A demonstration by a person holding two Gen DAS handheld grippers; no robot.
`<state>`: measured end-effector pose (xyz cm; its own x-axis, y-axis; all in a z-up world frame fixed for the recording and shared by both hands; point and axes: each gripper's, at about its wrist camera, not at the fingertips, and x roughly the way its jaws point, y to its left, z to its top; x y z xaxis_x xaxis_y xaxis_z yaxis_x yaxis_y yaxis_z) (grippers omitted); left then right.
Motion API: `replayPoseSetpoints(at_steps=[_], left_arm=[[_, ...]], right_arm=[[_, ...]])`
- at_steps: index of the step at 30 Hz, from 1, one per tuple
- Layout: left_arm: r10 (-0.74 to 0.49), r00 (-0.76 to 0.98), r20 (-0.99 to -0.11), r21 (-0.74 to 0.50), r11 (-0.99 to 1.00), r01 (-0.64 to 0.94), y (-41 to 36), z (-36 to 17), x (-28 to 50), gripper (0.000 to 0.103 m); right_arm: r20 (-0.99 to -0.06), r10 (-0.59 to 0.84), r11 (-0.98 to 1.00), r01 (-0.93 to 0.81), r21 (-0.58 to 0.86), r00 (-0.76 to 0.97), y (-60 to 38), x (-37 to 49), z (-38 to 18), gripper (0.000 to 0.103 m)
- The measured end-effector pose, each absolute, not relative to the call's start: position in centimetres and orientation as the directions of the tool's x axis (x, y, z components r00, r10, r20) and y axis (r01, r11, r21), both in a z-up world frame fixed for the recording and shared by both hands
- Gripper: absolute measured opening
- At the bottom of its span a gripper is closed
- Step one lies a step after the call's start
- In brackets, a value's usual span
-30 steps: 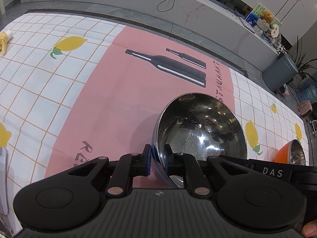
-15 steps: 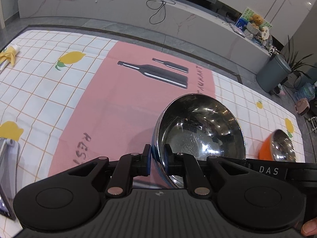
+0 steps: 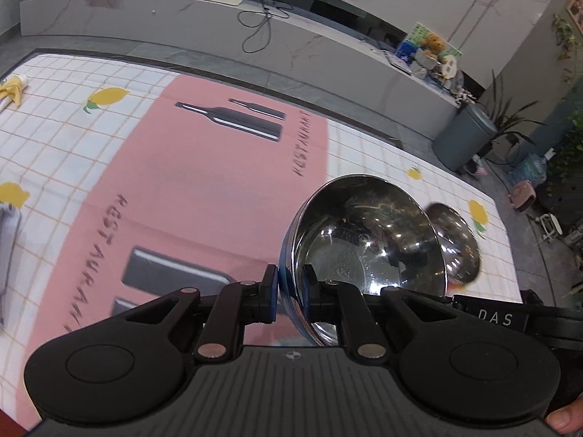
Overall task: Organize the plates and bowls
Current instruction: 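Lift the blue steel bowl with both grippers toward the orange bowl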
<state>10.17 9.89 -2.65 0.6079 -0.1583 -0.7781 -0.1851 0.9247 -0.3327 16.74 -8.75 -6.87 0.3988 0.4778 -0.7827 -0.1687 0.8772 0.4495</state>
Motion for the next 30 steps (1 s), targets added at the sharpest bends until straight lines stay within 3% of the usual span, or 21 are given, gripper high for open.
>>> replayPoseSetpoints(at_steps=[19, 30], left_arm=[[-0.331, 0.473, -0.817, -0.366, 0.930, 0.020, -1.9, -5.8, 6.8, 0.015], [-0.353, 0.372, -0.858, -0.385, 0.923, -0.013, -3.3, -8.8, 6.6, 0.015]], right_arm=[[-0.806, 0.382, 0.897, 0.027, 0.440, 0.452, -22.7, 8.5, -8.9, 0.014], [-0.841, 0.389, 0.883, 0.108, 0.457, 0.377, -24.9, 8.2, -12.4, 0.013]])
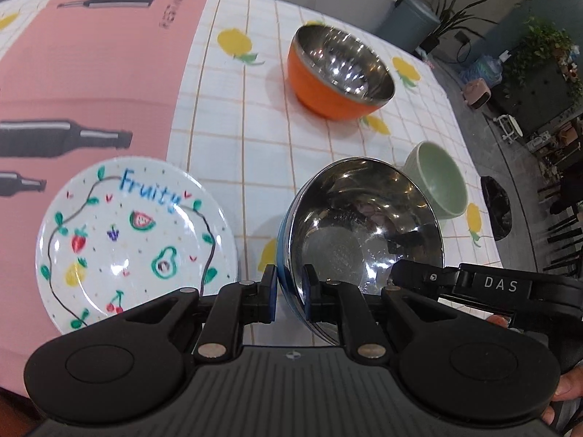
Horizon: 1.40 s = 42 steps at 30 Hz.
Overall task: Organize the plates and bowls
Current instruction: 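Lift the blue steel bowl with both grippers toward the orange bowl, then lower the blue bowl into the orange steel bowl and open both grippers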
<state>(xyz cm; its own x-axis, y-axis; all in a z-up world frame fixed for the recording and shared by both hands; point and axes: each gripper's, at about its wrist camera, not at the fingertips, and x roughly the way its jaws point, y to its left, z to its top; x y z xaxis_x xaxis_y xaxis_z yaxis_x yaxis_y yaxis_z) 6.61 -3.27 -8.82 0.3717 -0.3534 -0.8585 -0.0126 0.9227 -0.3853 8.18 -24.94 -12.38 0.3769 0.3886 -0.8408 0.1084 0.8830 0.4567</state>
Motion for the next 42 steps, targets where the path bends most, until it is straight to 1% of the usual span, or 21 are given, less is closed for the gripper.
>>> replayPoseSetpoints(at_steps=[8, 22, 23, 25, 26, 28, 32, 33, 34, 35, 36, 39, 42], left_arm=[[-0.362, 0.349, -0.865, -0.402, 0.914, -0.048, -3.1, -9.4, 7.0, 0.016], [-0.382, 0.353, -0.854, -0.428, 0.902, -0.058, -2.8, -9.5, 7.1, 0.018], [-0.383, 0.353, -0.854, -0.428, 0.902, -0.058, -2.8, -9.5, 7.1, 0.018], [-0.382, 0.357, -0.852, -0.429, 0.902, -0.059, -2.7, -9.4, 7.0, 0.019], [-0.379, 0.362, -0.852, -0.427, 0.902, -0.059, -2.7, -9.4, 7.0, 0.021], [-0.371, 0.380, -0.847, -0.424, 0.903, -0.064, -2.5, -9.1, 7.0, 0.027], [-0.377, 0.423, -0.824, -0.440, 0.896, -0.059, -2.0, -8.2, 6.9, 0.028], [-0.378, 0.430, -0.820, -0.440, 0.897, -0.050, -2.0, -8.1, 6.9, 0.028], [-0.378, 0.434, -0.818, -0.436, 0.899, -0.039, -2.2, -7.9, 6.9, 0.024], [-0.379, 0.435, -0.817, -0.433, 0.901, -0.029, -2.3, -7.8, 6.9, 0.019], [-0.374, 0.436, -0.819, -0.424, 0.905, -0.021, -2.5, -7.8, 6.9, 0.018], [-0.368, 0.428, -0.825, -0.407, 0.913, 0.000, -3.0, -7.7, 6.9, 0.018], [-0.384, 0.415, -0.825, -0.422, 0.907, 0.002, -3.0, -7.8, 7.0, 0.018]], right_arm=[[-0.845, 0.406, 0.871, 0.133, 0.473, 0.348, -25.3, 8.8, -13.7, 0.013], [-0.839, 0.413, 0.865, 0.138, 0.483, 0.355, -25.5, 8.7, -13.7, 0.016], [-0.839, 0.411, 0.865, 0.138, 0.483, 0.357, -25.5, 8.7, -13.6, 0.017], [-0.840, 0.404, 0.867, 0.139, 0.478, 0.363, -25.6, 8.6, -13.4, 0.024], [-0.839, 0.401, 0.868, 0.140, 0.476, 0.366, -25.7, 8.6, -13.3, 0.029], [-0.841, 0.394, 0.872, 0.138, 0.469, 0.372, -25.8, 8.5, -13.1, 0.030], [-0.840, 0.380, 0.878, 0.134, 0.459, 0.388, -25.9, 8.5, -12.5, 0.031], [-0.840, 0.375, 0.881, 0.132, 0.455, 0.393, -25.9, 8.5, -12.4, 0.031], [-0.839, 0.372, 0.882, 0.129, 0.452, 0.397, -25.8, 8.5, -12.3, 0.029], [-0.837, 0.371, 0.883, 0.127, 0.453, 0.402, -25.8, 8.5, -12.2, 0.020], [-0.835, 0.374, 0.881, 0.127, 0.456, 0.403, -25.8, 8.5, -12.2, 0.013], [-0.839, 0.363, 0.888, 0.122, 0.443, 0.404, -25.6, 8.7, -12.1, 0.011], [-0.845, 0.348, 0.895, 0.123, 0.428, 0.407, -25.6, 8.8, -12.0, 0.011]])
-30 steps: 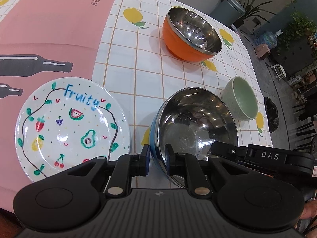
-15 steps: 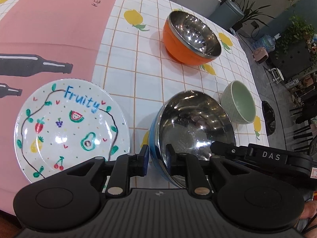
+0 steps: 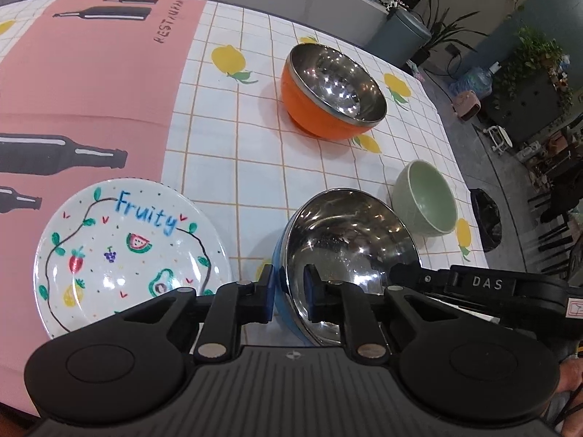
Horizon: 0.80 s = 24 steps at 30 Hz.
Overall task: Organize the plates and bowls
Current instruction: 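Lower the blue bowl into the orange steel bowl and open both grippers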
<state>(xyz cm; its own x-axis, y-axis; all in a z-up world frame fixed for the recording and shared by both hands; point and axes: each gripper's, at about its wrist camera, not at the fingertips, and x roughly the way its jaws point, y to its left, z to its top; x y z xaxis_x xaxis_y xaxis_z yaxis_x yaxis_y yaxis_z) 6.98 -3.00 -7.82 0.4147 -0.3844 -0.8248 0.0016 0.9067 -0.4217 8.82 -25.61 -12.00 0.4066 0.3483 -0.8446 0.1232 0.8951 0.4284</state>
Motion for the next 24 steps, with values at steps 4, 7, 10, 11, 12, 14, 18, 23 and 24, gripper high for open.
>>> replayPoseSetpoints(at_steps=[4, 7, 10, 11, 12, 14, 18, 23, 24], left_arm=[[-0.384, 0.408, -0.828, -0.424, 0.906, -0.009, -2.8, -7.9, 7.2, 0.018], [-0.361, 0.436, -0.824, -0.393, 0.919, 0.017, -2.6, -7.0, 7.2, 0.029], [-0.344, 0.472, -0.812, -0.360, 0.931, 0.061, -2.5, -5.7, 7.4, 0.038], [-0.343, 0.479, -0.808, -0.351, 0.933, 0.076, -2.5, -5.3, 7.5, 0.038], [-0.341, 0.487, -0.804, -0.344, 0.935, 0.086, -2.5, -5.0, 7.8, 0.038], [-0.344, 0.510, -0.789, -0.335, 0.935, 0.113, -2.6, -4.2, 8.3, 0.038], [-0.340, 0.542, -0.768, -0.318, 0.938, 0.138, -2.3, -2.6, 10.1, 0.037], [-0.307, 0.560, -0.770, -0.267, 0.951, 0.156, -2.4, -1.0, 13.2, 0.034], [-0.307, 0.556, -0.772, -0.265, 0.951, 0.158, -2.4, -0.9, 13.8, 0.034]], right_arm=[[-0.844, 0.357, 0.892, 0.122, 0.435, 0.401, -25.8, 9.0, -12.0, 0.014], [-0.842, 0.348, 0.900, 0.104, 0.423, 0.413, -25.7, 9.0, -11.3, 0.017], [-0.836, 0.329, 0.914, 0.076, 0.400, 0.439, -25.5, 9.1, -10.2, 0.026], [-0.834, 0.323, 0.919, 0.064, 0.390, 0.448, -25.4, 9.3, -9.8, 0.027], [-0.831, 0.315, 0.924, 0.052, 0.379, 0.459, -25.3, 9.5, -9.3, 0.029], [-0.821, 0.306, 0.932, 0.026, 0.362, 0.481, -25.0, 10.0, -8.3, 0.036], [-0.804, 0.294, 0.939, 0.002, 0.345, 0.517, -25.1, 11.6, -6.6, 0.049], [-0.803, 0.269, 0.947, 0.007, 0.322, 0.532, -25.3, 14.3, -5.2, 0.066], [-0.811, 0.251, 0.952, 0.018, 0.306, 0.528, -25.2, 15.0, -5.0, 0.070]])
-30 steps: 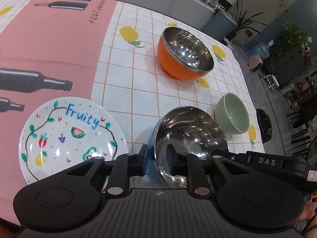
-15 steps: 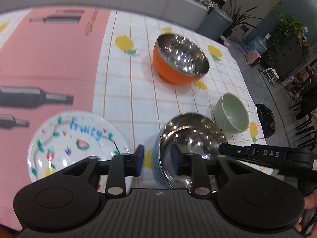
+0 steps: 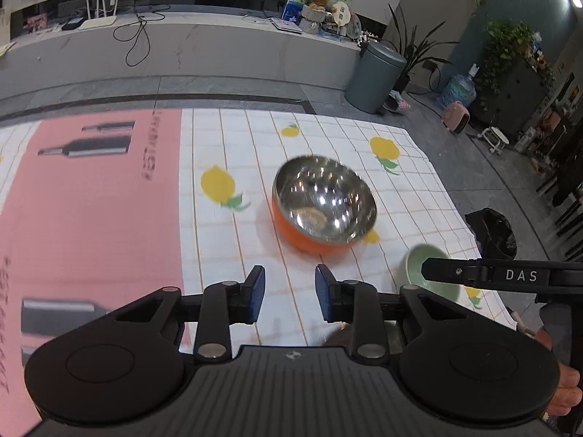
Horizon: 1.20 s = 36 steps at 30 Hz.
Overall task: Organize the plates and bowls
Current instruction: 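Close both grippers on the orange steel bowl rim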
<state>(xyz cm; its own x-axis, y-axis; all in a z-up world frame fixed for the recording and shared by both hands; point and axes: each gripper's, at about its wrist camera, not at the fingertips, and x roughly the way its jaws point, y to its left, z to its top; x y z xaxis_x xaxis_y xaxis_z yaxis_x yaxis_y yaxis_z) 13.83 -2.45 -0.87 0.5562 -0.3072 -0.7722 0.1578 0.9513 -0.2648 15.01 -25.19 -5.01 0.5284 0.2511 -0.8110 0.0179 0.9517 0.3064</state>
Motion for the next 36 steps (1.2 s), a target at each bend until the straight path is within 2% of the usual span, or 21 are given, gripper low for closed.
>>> replayPoseSetpoints(at_steps=[5, 7, 13, 15, 17, 20, 28, 36], left_arm=[[-0.313, 0.496, -0.810, -0.279, 0.949, 0.144, -2.9, -0.9, 17.6, 0.034], [-0.302, 0.474, -0.827, -0.267, 0.953, 0.142, -3.2, -1.3, 19.1, 0.035], [-0.303, 0.410, -0.860, -0.293, 0.952, 0.089, -3.4, -3.3, 22.9, 0.037], [-0.313, 0.387, -0.867, -0.315, 0.947, 0.060, -3.3, -4.2, 24.1, 0.037], [-0.322, 0.371, -0.871, -0.335, 0.942, 0.030, -3.2, -5.0, 25.1, 0.037], [-0.330, 0.350, -0.877, -0.350, 0.937, 0.006, -3.3, -6.1, 26.4, 0.037], [-0.332, 0.292, -0.897, -0.352, 0.936, -0.019, -4.1, -8.7, 28.5, 0.037], [-0.326, 0.265, -0.908, -0.345, 0.938, -0.029, -4.6, -9.8, 29.3, 0.018]], right_arm=[[-0.819, 0.247, 0.948, 0.047, 0.315, 0.518, -25.2, 18.2, -4.9, 0.069], [-0.834, 0.244, 0.945, 0.072, 0.319, 0.495, -25.1, 19.7, -5.4, 0.064], [-0.857, 0.272, 0.930, 0.110, 0.351, 0.437, -24.7, 23.7, -7.2, 0.058], [-0.869, 0.282, 0.921, 0.139, 0.364, 0.407, -24.8, 24.8, -8.1, 0.049], [-0.879, 0.280, 0.919, 0.156, 0.362, 0.387, -24.7, 25.9, -9.0, 0.047], [-0.889, 0.276, 0.920, 0.166, 0.354, 0.364, -24.6, 27.1, -10.1, 0.039], [-0.901, 0.289, 0.912, 0.194, 0.362, 0.323, -24.7, 29.0, -12.2, 0.031], [-0.901, 0.309, 0.901, 0.210, 0.380, 0.305, -24.8, 29.7, -13.2, 0.020]])
